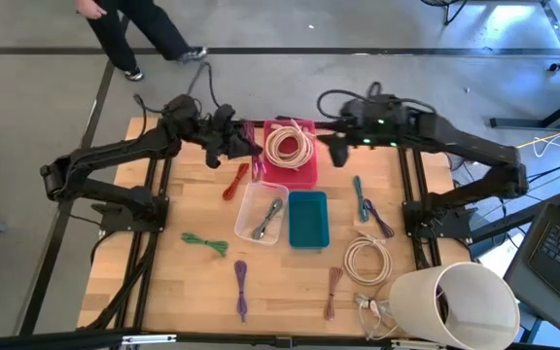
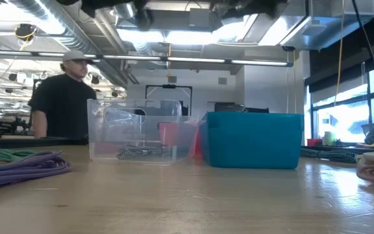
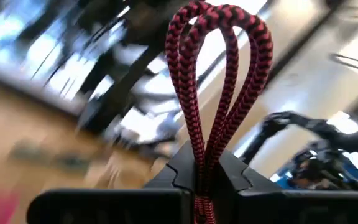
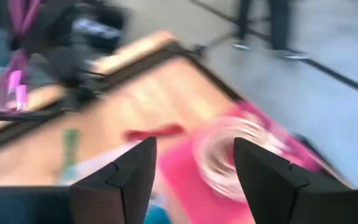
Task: Pick & Place USB Port
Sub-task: Put the black and pink charger cable into the transparent bin
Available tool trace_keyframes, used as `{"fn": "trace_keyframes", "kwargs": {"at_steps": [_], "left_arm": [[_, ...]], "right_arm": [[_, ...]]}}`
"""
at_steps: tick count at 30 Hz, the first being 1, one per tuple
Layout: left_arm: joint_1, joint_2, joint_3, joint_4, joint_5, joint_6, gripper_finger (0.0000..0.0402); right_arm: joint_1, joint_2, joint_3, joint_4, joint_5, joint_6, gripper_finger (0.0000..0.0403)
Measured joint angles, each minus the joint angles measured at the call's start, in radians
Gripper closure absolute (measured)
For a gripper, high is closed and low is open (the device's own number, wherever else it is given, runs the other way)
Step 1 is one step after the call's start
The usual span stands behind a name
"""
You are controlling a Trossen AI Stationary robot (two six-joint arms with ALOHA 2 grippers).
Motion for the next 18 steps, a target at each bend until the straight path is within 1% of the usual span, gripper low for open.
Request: {"fn": "trace_keyframes", "kwargs": {"at_steps": [3, 6, 9, 11, 15, 18], "left_arm": [[-0.033, -0.014, 0.0, -0.239, -0.109, -0.001, 0.0387], [-0.076, -0.016, 0.0, -0.4, -0.228, -0.021, 0.0387], [-0.131, 0.005, 0.0, -0.459, -0.317, -0.074, 0.0387], [-0.182, 0.029, 0.0, -0.479, -0.378, -0.111, 0.0387], [-0.272, 0.103, 0.0, -0.502, -0.474, -0.174, 0.0387], [-0.309, 0.169, 0.001, -0.516, -0.521, -0.217, 0.0387]], "right_arm": [[0.0, -0.063, 0.0, -0.11, 0.118, 0.041, 0.0197], [0.0, -0.113, 0.0, -0.167, 0.213, 0.044, 0.0203], [0.0, -0.147, 0.0, -0.175, 0.272, 0.029, 0.0207], [-0.001, -0.16, 0.0, -0.175, 0.292, -0.009, 0.0208], [-0.016, -0.168, 0.0, -0.18, 0.308, -0.074, 0.0208], [-0.036, -0.168, 0.0, -0.205, 0.31, -0.116, 0.0208]]}}
